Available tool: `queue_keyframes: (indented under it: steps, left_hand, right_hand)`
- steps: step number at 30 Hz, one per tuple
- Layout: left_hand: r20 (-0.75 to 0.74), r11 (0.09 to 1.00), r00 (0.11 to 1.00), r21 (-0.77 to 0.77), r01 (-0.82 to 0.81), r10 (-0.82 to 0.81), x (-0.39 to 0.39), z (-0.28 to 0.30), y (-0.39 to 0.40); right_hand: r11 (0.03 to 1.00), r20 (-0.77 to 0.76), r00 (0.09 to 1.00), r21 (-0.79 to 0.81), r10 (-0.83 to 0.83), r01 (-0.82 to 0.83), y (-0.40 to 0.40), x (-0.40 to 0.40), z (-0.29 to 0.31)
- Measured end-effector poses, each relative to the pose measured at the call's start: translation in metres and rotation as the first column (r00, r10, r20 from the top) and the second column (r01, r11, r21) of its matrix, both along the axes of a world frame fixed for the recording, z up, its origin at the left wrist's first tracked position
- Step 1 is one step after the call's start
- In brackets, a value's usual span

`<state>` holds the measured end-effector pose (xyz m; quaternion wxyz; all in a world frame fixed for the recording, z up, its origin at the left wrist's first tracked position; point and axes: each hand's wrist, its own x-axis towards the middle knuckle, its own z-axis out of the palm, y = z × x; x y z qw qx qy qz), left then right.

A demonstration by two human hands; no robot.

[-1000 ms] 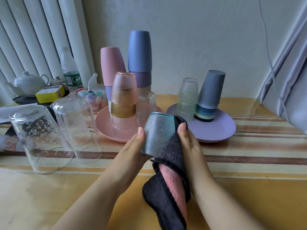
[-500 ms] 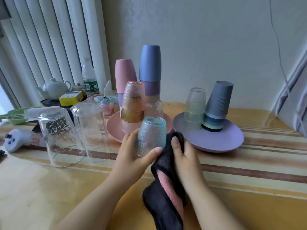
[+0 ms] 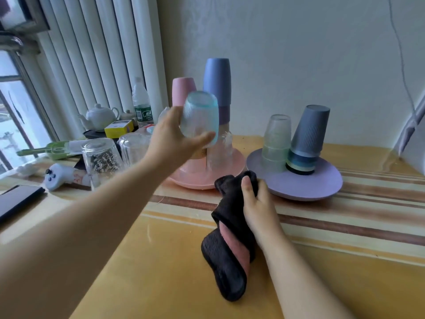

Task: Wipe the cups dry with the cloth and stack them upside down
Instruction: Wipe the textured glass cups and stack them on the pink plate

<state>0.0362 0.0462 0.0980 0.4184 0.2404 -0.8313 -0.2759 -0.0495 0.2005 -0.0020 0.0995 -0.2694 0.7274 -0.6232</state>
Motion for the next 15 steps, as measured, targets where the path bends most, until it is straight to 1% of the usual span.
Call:
queue_keyframes:
  steps: [3,6,9,11,13,15]
  left_hand:
    - [-0.063,0.999,0.997,0.006,-0.036,0.036,-0.018,0.034,-0.023]
    - [-0.079,0.994,0.995,0.097,-0.057,0.065,-0.038,0.048,-0.042]
    - [-0.111,0.978,0.993,0.209,-0.024,0.049,-0.052,0.045,-0.050]
    - [-0.107,0.966,0.994,0.259,-0.004,0.032,-0.058,0.038,-0.052]
    - [-0.072,0.964,0.997,0.266,-0.022,0.042,-0.062,0.030,-0.053]
    - [-0.029,0.965,0.996,0.252,-0.077,0.088,-0.065,0.023,-0.053]
  right_hand:
    - [1.000,-0.016,1.000,-0.005,-0.006,0.006,0.000,0.000,0.002]
    - [1.000,-0.022,1.000,-0.023,-0.005,0.004,0.000,0.000,0.003]
    - [0.999,-0.033,0.999,-0.038,0.000,-0.002,0.000,-0.001,0.002]
    - [0.999,-0.031,0.999,-0.052,0.010,-0.011,0.000,0.000,0.001]
    - [0.998,-0.022,1.000,-0.066,0.018,-0.020,-0.001,-0.001,0.000]
    - [0.997,-0.012,1.000,-0.069,0.021,-0.022,-0.001,-0.001,-0.002]
